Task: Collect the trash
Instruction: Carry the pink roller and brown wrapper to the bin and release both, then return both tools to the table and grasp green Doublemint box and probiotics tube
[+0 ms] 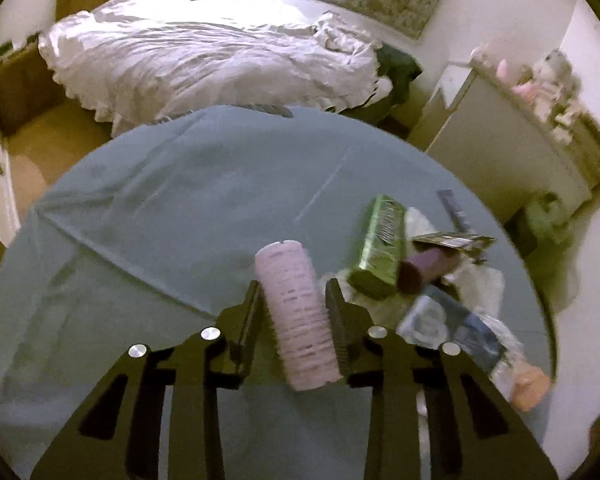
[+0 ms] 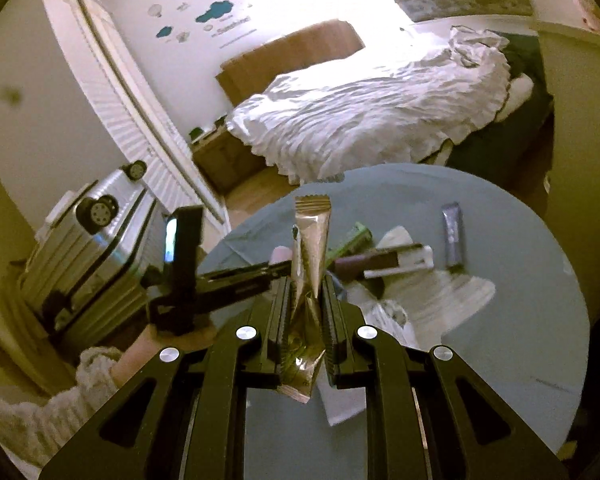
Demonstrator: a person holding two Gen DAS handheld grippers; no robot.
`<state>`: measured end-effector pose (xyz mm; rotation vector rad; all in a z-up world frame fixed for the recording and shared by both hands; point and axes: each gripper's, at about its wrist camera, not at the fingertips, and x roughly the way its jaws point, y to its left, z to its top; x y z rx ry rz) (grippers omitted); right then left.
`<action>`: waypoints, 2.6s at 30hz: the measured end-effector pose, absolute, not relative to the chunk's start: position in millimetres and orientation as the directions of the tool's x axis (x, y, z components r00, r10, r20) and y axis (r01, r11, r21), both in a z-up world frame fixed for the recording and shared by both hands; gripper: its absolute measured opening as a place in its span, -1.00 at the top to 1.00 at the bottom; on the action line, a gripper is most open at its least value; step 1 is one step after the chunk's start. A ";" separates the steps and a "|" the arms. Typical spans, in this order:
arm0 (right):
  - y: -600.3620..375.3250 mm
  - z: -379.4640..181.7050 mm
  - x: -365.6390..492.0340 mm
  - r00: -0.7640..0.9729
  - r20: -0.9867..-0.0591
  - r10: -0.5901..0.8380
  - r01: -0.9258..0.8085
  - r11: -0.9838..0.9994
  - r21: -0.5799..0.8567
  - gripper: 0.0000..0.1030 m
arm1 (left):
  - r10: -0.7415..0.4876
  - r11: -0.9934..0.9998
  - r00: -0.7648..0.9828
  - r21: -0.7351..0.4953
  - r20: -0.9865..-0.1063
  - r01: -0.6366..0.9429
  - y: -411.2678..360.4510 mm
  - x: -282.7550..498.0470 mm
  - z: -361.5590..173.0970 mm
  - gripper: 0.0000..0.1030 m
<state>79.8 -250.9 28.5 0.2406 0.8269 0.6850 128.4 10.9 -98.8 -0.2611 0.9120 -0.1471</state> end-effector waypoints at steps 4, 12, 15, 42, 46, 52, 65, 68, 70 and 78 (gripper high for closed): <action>-281.4 25.9 67.8 0.524 -0.561 0.641 -0.410 0.767 0.494 0.69 | -0.289 0.944 0.656 -0.321 -0.697 0.075 4.8 100.9 -75.5 0.43; -376.8 43.7 37.2 0.730 -0.459 0.506 -0.227 0.813 0.536 0.69 | -0.445 0.895 0.706 -0.305 -0.551 0.325 -71.7 74.4 7.0 0.43; -416.5 54.9 15.9 0.812 -0.428 0.397 -0.146 0.848 0.509 0.69 | -0.518 0.855 0.688 -0.298 -0.508 0.424 -114.4 71.6 25.6 0.43; -564.4 -8.9 -24.6 0.859 -0.504 0.086 0.189 0.863 0.469 0.69 | -0.741 0.613 0.385 -0.320 -0.550 0.722 -364.4 105.0 -15.1 0.42; -566.3 -17.0 -20.4 0.848 -0.523 0.087 0.201 0.860 0.468 0.69 | -0.748 0.598 0.357 -0.337 -0.560 0.727 -378.5 111.5 -25.5 0.41; -572.5 -26.9 -15.9 0.840 -0.537 0.071 0.228 0.853 0.470 -0.02 | -0.722 0.618 0.363 -0.313 -0.589 0.721 -396.1 119.8 -35.0 -0.20; -556.0 -28.1 -13.3 0.822 -0.559 0.110 0.201 0.862 0.465 -0.12 | -0.708 0.663 0.448 -0.296 -0.546 0.687 -331.1 104.5 -9.2 -0.39; -538.1 -24.9 -7.0 0.810 -0.568 0.148 0.157 0.878 0.452 -0.11 | -0.691 0.697 0.490 -0.309 -0.532 0.647 -288.3 101.2 -4.5 -0.39; -523.1 -21.5 -1.4 0.799 -0.575 0.178 0.121 0.889 0.442 -0.11 | -0.663 0.731 0.529 -0.308 -0.530 0.609 -253.7 100.0 -4.7 -0.39; -444.8 -2.5 41.9 0.715 -0.622 0.318 -0.074 0.920 0.385 -0.11 | -0.477 0.879 0.650 -0.308 -0.591 0.365 -111.2 124.3 -25.7 -0.36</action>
